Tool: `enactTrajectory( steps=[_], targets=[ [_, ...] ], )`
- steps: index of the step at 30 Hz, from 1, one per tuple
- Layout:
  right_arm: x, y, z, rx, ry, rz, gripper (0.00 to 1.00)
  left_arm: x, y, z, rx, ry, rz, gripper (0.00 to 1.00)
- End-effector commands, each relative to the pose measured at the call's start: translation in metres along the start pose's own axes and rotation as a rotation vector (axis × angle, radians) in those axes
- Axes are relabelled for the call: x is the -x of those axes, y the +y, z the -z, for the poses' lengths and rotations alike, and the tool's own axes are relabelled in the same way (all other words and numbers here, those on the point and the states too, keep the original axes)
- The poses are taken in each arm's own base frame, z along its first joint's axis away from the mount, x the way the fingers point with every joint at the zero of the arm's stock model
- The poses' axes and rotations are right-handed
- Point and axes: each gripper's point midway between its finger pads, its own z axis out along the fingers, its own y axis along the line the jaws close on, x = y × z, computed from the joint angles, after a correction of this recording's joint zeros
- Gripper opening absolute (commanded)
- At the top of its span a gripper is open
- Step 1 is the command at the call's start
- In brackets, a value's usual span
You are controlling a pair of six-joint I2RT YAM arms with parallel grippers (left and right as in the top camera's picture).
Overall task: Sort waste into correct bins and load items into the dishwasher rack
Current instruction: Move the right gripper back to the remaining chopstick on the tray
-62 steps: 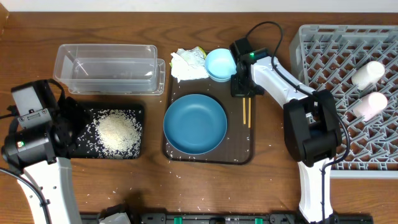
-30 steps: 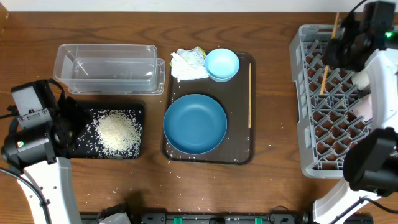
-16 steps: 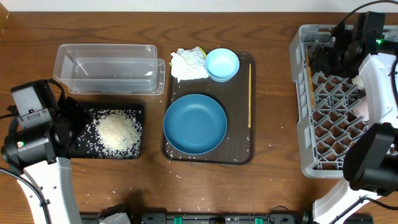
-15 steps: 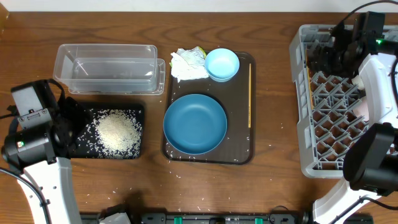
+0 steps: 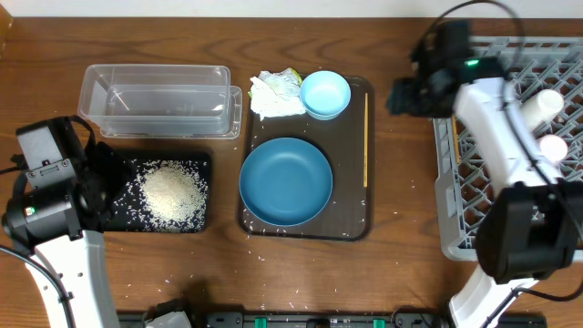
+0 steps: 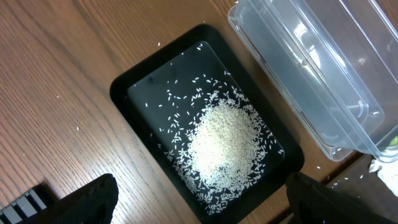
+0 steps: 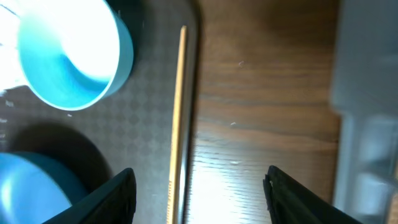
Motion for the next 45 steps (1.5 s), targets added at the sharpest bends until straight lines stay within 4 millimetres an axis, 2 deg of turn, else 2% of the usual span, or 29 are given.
enactTrajectory(
  steps=[1,6,13,30,36,40,45],
  targets=[
    [-0.015,-0.003,-0.013,-0.120,-0.025,-0.070,0.61,0.003,0.001,0.001,0.005,-0.007,0.003,0.89],
    [-0.040,0.025,-0.043,-0.089,-0.021,-0.033,0.49,0.003,0.001,0.001,0.005,-0.007,0.003,0.89],
    [-0.053,0.050,-0.063,-0.063,-0.025,0.018,0.46,0.003,0.001,0.001,0.005,-0.007,0.003,0.89],
    [-0.059,0.041,-0.102,-0.109,-0.001,0.006,0.47,0.003,0.001,0.001,0.005,-0.007,0.003,0.90],
    [-0.068,0.036,-0.116,-0.125,0.032,0.006,0.45,0.003,0.001,0.001,0.005,-0.007,0.003,0.89],
    [-0.074,0.037,-0.121,-0.130,0.050,0.004,0.31,0.003,0.001,0.001,0.005,-0.007,0.003,0.89],
    [-0.069,0.047,-0.110,-0.101,0.043,-0.003,0.01,0.003,0.001,0.001,0.005,-0.007,0.003,0.89]
  ],
)
